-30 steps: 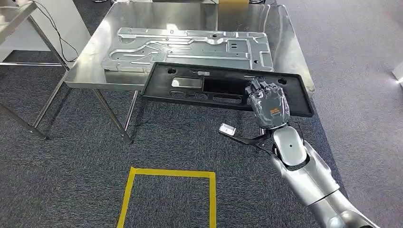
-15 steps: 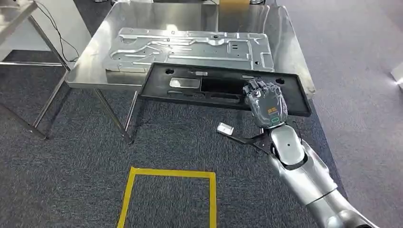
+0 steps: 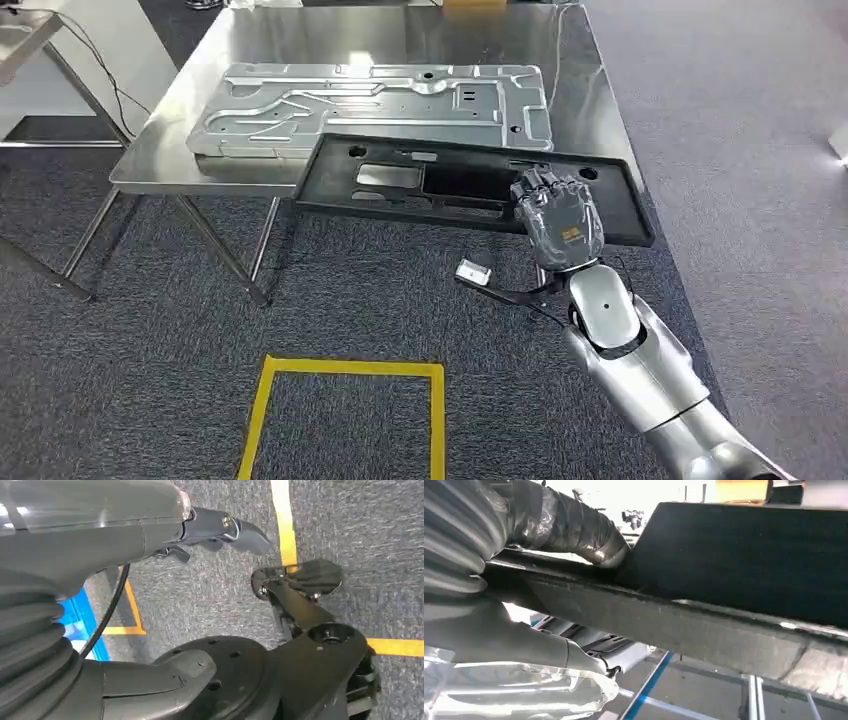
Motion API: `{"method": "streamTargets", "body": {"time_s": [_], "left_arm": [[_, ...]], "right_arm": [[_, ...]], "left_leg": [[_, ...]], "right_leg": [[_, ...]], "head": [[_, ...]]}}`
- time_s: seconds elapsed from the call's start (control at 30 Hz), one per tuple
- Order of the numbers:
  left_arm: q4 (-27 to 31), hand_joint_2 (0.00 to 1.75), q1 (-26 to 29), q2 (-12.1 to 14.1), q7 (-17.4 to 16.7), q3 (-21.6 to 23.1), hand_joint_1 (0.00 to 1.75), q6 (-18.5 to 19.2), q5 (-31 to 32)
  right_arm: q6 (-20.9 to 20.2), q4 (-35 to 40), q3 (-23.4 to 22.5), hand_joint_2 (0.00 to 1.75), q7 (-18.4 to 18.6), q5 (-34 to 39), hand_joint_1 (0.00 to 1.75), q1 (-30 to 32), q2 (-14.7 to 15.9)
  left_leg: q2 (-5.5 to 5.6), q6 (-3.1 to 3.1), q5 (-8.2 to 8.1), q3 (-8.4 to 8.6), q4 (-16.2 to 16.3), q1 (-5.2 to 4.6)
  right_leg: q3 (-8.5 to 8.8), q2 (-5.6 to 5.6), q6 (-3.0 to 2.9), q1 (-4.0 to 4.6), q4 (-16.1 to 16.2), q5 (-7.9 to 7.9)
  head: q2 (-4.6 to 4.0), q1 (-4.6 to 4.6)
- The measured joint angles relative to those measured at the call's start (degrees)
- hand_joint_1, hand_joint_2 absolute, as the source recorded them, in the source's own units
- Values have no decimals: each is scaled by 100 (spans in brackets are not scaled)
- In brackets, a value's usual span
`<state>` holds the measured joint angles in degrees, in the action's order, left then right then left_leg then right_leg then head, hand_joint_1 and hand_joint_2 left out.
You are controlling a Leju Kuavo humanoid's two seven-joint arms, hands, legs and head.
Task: Take the parts from the cabinet and place them on the table.
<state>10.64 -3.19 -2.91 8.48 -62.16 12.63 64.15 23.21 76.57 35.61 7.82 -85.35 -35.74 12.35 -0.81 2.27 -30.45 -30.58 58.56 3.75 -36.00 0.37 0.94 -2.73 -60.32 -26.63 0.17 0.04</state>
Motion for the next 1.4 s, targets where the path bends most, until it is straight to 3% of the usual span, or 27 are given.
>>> {"method": "streamTargets", "body": {"time_s": [0.1, 0.13, 0.17, 0.2, 0.27, 0.3, 0.33, 0.43, 0.47, 0.5, 0.53, 0.6, 0.63, 0.67, 0.73, 0.8, 0.83, 0.93, 1.0, 1.03, 1.1, 1.17, 1.2, 1.23, 1.3, 1.37, 1.4], "left_arm": [[0, 175, -12, 0, 7, 0, 0, 0, -7], [0, 175, -3, 0, 7, 0, 0, 0, -7], [0, 175, 13, 0, 4, 0, 0, 0, -7], [0, 175, 24, 0, 7, 0, 0, 0, -7], [0, 175, 20, 0, 7, 0, 0, 0, -9], [0, 175, 21, 13, 7, 0, 0, -2, -9], [-2, 175, 10, 22, 7, 2, 0, 4, -6], [-2, 175, 15, 28, 13, 0, 0, 2, -7], [-2, 175, 14, 28, 15, 0, 0, -4, -7], [-2, 175, 13, 24, 22, 0, 0, -4, -7], [-2, 175, 16, 24, 24, 0, 0, -2, -4], [-2, 175, 14, 24, 33, 0, 0, -4, 2], [-2, 175, 9, 24, 42, 0, 0, -4, 4], [-2, 175, 7, 24, 46, 0, 0, -4, 9], [-2, 175, 17, 22, 46, 0, 0, -4, 13], [-2, 175, 20, 20, 48, 0, 0, -2, 20], [-2, 175, 17, 20, 50, 0, 0, -2, 22], [-2, 175, -2, 15, 50, 0, 0, -2, 26], [0, 175, 5, 17, 50, 2, 0, 0, 28], [-2, 175, 7, 15, 55, 2, 0, 0, 28], [-2, 175, 3, 13, 55, 2, 0, 4, 26], [-2, 175, 10, 13, 57, 2, 0, 4, 24], [-2, 175, 22, 13, 55, 0, 0, 4, 24], [-2, 175, 28, 15, 57, 0, 0, 4, 20], [-2, 175, 29, 15, 57, 0, 0, 4, 13], [-2, 175, 26, 13, 59, 0, 0, 4, 11], [-2, 175, 25, 13, 59, 0, 0, 4, 11]], "right_arm": [[-7, 0, 7, 175, -2, 0, 175, -11, -7], [-15, 0, 11, 175, -2, 0, 175, 1, -13], [-22, 0, 15, 175, -2, 0, 175, 10, -15], [-31, 0, 24, 175, 0, 0, 175, 10, -15], [-31, 2, 26, 175, 0, 0, 175, 5, -18], [-35, 0, 26, 175, 0, 0, 175, 4, -18], [-42, 2, 28, 175, 0, 0, 175, -8, -20], [-57, 2, 31, 175, 2, 0, 175, -6, -26], [-57, 7, 31, 175, 2, 0, 175, -12, -26], [-57, 9, 31, 175, 4, 0, 175, -13, -26], [-59, 9, 31, 175, 4, 0, 175, -38, -26], [-63, 11, 33, 175, 7, 0, 175, -37, -28], [-66, 7, 44, 175, 4, 0, 175, -22, -28], [-72, 0, 48, 175, 7, 0, 175, -11, -28], [-83, -2, 50, 175, 7, 0, 175, -10, -28], [-94, -2, 50, 175, 7, 0, 175, -24, -28], [-103, -2, 52, 175, 4, 0, 175, -34, -31], [-142, 2, 61, 175, 4, 0, 175, -46, -48], [-155, 4, 63, 175, 7, 0, 175, -57, -52], [-157, 4, 63, 175, 7, 0, 175, -68, -61], [-160, 2, 68, 175, 4, 0, 175, -77, -83], [-162, -2, 76, 175, 4, 0, 175, -73, -94], [-162, -4, 85, 175, 4, 0, 175, -72, -96], [-162, -4, 92, 175, 4, 0, 175, -72, -96], [-162, -4, 98, 175, 4, 0, 175, -75, -96], [-171, -2, 101, 175, 4, 0, 175, -96, -96], [-175, 0, 103, 175, 4, 0, 175, -99, -98]], "left_leg": [[24, -63, -554, -736, 1400, -94], [26, -91, -599, -958, 1752, -120], [28, -134, -505, -1041, 1808, -146], [30, -202, -263, -990, 1585, -185], [52, -358, 314, -667, 696, -263], [99, -457, 481, -532, 288, -319], [113, -493, 428, -470, 244, -329], [112, -479, 393, -438, 122, -365], [101, -474, 434, -375, -5, -311], [82, -463, 465, -326, -69, -299], [80, -482, 471, -306, -96, -290], [76, -501, 461, -304, -94, -293], [74, -503, 453, -304, -90, -296], [75, -500, 442, -299, -81, -297], [79, -486, 396, -260, -47, -297], [78, -444, 319, -199, -3, -297], [77, -408, 290, -217, 21, -342], [69, -326, 285, -211, 0, -325], [63, -254, 215, -201, 42, -311], [66, -240, 101, -275, 236, -313], [66, -197, -291, -723, 1088, -296], [66, -174, -446, -1138, 1755, -296], [65, -172, -312, -1180, 1735, -292], [65, -175, -38, -1075, 1418, -287], [64, -199, 571, -640, 411, -273], [84, -242, 489, -442, 21, -314], [89, -284, 478, -451, 52, -319]], "right_leg": [[33, -4, -75, 74, 10, -33], [48, 0, -98, 114, 8, -48], [73, 9, -120, 147, 8, -62], [107, 26, -142, 180, 8, -81], [182, 48, -152, 234, 10, -118], [200, 51, -155, 224, 20, -135], [187, 66, -126, 267, 14, -136], [170, 70, -37, 222, 64, -109], [191, 69, 17, 265, 78, -129], [179, 40, 32, 239, -21, -193], [52, 24, 36, 239, -263, -350], [-402, 21, 72, 227, -1111, -732], [-621, 20, 92, 214, -1490, -840], [-735, 19, 108, 199, -1632, -790], [-525, -8, 107, 187, -1110, -349], [-28, -57, 63, 187, -70, 149], [42, -75, 34, 234, 17, 30], [25, -41, -33, 254, 50, 24], [108, -40, -109, 180, 151, 52], [141, -36, -163, 180, 175, 41], [163, -35, -193, 185, 172, 21], [184, -32, -189, 189, 165, -17], [212, -25, -182, 187, 161, -42], [253, -15, -162, 183, 156, -74], [358, -17, -118, 176, 153, -152], [371, -1, -45, 211, 138, -203], [376, -4, -16, 208, 179, -191]], "head": [[0, -2], [-2, -2], [0, -2], [0, -2], [0, -2], [0, 2], [0, 5], [0, 2], [0, 7], [-2, 11], [0, 22], [0, 18], [0, 18], [0, 18], [0, 18], [0, 18], [-2, 18], [0, 13], [0, 13], [-2, 4], [0, 2], [0, 2], [0, 2], [0, 2], [0, 2], [0, 5], [0, 9]]}}
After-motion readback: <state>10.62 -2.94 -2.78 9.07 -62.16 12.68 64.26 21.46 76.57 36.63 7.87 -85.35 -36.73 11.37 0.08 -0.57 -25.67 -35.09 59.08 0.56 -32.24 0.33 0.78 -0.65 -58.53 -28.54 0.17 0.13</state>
